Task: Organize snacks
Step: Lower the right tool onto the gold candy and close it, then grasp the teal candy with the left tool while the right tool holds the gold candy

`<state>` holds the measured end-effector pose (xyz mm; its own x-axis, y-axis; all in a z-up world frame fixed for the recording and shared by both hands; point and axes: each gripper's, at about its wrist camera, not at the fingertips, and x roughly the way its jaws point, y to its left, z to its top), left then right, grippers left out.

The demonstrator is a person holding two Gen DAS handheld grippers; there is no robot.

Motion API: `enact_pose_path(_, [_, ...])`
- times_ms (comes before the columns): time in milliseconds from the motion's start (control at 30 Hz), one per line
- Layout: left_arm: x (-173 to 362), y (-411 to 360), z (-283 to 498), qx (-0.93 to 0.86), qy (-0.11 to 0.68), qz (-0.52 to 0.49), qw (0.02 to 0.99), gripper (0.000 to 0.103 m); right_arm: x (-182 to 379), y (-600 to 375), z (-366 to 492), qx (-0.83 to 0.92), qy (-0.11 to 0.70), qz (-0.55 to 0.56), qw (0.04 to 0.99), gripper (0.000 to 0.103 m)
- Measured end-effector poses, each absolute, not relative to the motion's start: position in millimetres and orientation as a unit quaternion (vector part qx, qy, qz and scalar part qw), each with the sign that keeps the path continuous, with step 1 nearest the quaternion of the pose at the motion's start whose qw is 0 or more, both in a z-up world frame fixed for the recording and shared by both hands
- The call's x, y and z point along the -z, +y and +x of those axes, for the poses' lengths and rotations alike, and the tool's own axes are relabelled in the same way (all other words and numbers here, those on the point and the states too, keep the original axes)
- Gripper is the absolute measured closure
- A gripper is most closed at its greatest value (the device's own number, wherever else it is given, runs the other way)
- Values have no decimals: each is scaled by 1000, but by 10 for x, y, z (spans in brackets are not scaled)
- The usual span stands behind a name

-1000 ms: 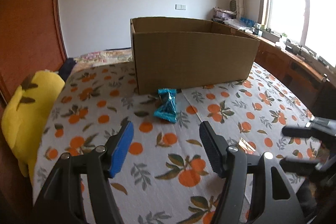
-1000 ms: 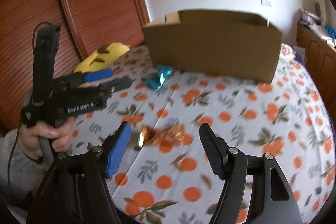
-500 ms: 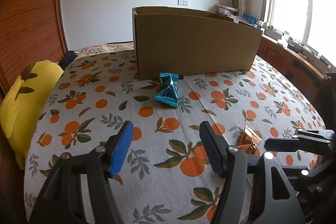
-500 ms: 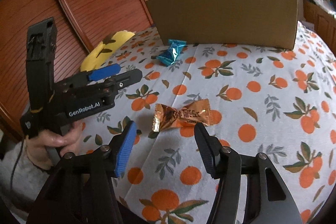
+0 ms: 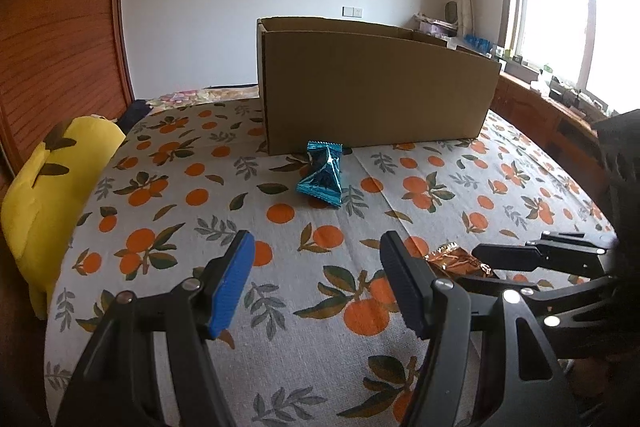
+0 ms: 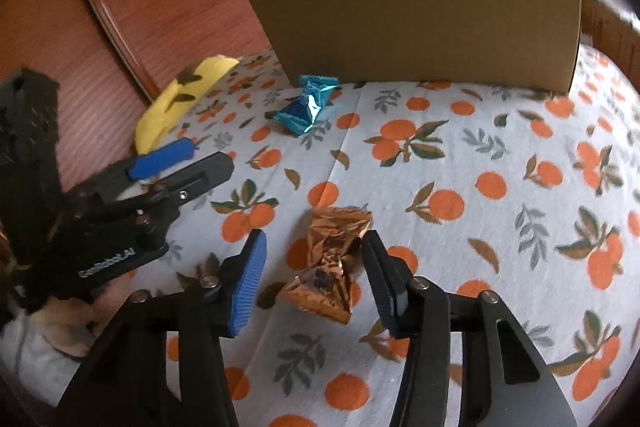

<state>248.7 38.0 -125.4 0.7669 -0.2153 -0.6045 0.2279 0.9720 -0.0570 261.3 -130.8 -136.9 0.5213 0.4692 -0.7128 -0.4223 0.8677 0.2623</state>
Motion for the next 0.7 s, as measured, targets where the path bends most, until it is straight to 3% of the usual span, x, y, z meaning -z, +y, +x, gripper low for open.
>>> enact_pose_path(133, [1270,346,2490,117,324,21,938,37,1382,-1242,2589,-233,409,-30,882,77])
enact_pose_path(267, [1279,330,2498,113,328,25,937,37,1381,-1271,2581,-224,404,-55,885,83])
enact_pose_path(700, [1315,382,2702,111,376,4,920,37,1252,-1651,2797,-214,396,-77,889,83])
